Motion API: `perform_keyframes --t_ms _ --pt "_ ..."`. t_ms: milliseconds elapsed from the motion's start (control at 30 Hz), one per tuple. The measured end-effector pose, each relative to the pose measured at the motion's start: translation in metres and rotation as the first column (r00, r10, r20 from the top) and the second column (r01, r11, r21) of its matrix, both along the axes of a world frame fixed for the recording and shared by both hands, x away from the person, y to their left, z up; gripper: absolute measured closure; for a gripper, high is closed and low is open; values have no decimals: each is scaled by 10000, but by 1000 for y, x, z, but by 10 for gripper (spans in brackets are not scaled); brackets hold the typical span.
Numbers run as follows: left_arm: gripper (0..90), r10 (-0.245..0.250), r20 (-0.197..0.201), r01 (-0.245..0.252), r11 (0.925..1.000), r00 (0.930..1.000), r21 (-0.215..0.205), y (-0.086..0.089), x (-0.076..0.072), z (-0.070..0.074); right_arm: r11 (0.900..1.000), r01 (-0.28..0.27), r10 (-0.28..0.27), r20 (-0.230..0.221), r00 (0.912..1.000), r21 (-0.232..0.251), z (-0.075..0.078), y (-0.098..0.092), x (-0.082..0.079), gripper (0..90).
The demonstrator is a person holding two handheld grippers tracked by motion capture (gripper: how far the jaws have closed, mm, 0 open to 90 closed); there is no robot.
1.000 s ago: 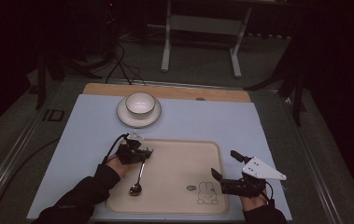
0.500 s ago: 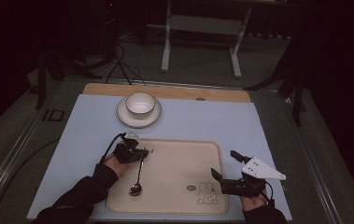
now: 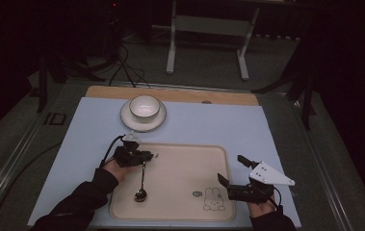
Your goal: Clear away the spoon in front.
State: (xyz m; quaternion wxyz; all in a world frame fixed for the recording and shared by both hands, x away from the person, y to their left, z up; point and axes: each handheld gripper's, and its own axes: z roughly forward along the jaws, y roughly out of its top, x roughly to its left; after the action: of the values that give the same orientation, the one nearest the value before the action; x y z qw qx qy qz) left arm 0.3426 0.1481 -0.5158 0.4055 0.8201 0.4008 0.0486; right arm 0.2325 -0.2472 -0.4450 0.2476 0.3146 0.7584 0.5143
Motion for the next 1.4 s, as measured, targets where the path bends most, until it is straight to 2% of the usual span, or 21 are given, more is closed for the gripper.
perform_keyframes --t_ms 100,233,300,367,433,467,500,567,633,833,900,1000,1133,1267,1300,1333,1400 --pt "673 -118 122 123 9991 9999 -412 1 -1 8 10000 0 0 15 10000 -8 0 0 0 103" --pt "521 -30 433 65 9967 9991 -813 3 -4 18 10000 8 -8 5 10000 -7 0 1 0 103" --pt "457 -35 449 89 9928 9990 -1192 6 -6 22 10000 -6 6 0 10000 -10 0 1 0 103" --pt "414 -184 553 272 9862 9983 -1631 9 -8 26 10000 -10 10 3 10000 -17 0 1 0 103" --pt "364 -636 825 799 9741 9946 -2116 14 -11 29 10000 -6 6 -1 10000 -20 0 1 0 103" --pt "302 -764 874 947 9689 9932 -2286 15 -12 30 10000 -2 2 -3 10000 -17 0 1 0 103" --pt "286 -747 884 938 9670 9933 -2368 17 -14 32 10000 -5 5 -4 10000 -11 0 1 0 103" --pt "251 -906 985 1140 9571 9910 -2665 20 -16 35 10000 -11 11 -4 10000 -12 0 1 0 103" --pt "228 -799 1078 1066 9567 9910 -2707 22 -20 38 10000 -14 14 5 10000 -19 0 1 -1 103" --pt "154 -743 1474 1088 9643 9863 -2415 27 -33 45 10000 -5 5 4 10000 -29 0 2 0 103" --pt "151 -740 1590 1098 9670 9845 -2300 29 -38 48 10000 -7 7 -12 10000 -39 0 2 0 103" --pt "151 -775 1623 1139 9668 9837 -2288 31 -40 49 10000 0 0 -13 10000 -48 0 2 0 103" --pt "150 -761 1777 1134 9711 9811 -2101 39 -55 54 10000 12 -12 -17 10000 -80 -1 2 0 103" --pt "117 -562 1897 984 9704 9802 -2208 47 -63 54 10000 20 -20 0 10000 -83 -1 2 0 103" --pt "75 -533 1978 969 9712 9788 -2177 49 -65 54 10000 21 -21 3 10000 -98 -1 2 0 103" --pt "35 -559 1905 979 9708 9801 -2189 52 -67 52 10000 26 -26 -9 10000 -87 -1 2 0 103" --pt "23 -602 1822 1018 9682 9814 -2283 55 -70 50 10000 40 -41 -39 10000 -88 -1 2 1 103"
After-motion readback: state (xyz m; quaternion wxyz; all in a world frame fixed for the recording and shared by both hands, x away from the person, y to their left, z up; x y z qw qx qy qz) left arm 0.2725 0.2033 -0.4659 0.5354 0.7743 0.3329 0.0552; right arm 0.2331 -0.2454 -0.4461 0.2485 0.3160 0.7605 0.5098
